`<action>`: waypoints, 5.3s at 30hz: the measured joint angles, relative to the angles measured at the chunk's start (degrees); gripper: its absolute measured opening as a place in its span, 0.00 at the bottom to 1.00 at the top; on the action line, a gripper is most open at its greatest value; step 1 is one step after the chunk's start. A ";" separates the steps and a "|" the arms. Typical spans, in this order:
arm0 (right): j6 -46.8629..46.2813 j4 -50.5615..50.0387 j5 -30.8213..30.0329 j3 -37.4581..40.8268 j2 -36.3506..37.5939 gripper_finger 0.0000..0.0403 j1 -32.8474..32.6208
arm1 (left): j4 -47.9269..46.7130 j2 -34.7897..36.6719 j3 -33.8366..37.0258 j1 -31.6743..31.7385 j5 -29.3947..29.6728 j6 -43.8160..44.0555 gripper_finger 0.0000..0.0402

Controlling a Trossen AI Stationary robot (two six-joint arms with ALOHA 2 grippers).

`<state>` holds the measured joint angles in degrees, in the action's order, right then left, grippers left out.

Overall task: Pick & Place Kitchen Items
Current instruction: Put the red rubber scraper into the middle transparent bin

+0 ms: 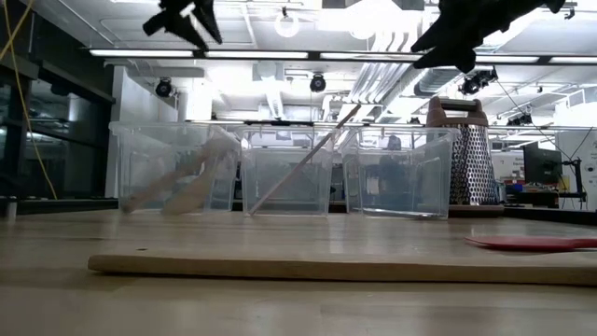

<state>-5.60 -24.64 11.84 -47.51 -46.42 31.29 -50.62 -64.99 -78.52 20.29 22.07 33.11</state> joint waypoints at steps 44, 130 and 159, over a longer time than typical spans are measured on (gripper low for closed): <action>-4.51 -30.73 9.21 0.00 5.49 0.58 -22.19 | -1.64 -3.41 0.04 -28.58 9.57 5.64 0.37; -43.64 -13.16 -14.51 11.93 -36.62 0.25 -74.58 | -5.72 -2.99 0.04 -28.56 4.94 -2.49 0.37; -50.95 -12.76 -11.41 11.58 -28.43 0.01 -71.63 | -5.72 -2.99 0.04 -28.57 4.19 -2.30 0.37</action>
<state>-56.55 -37.41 0.42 -35.92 -74.85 -40.34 -56.34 -67.99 -78.48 -8.28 26.26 30.81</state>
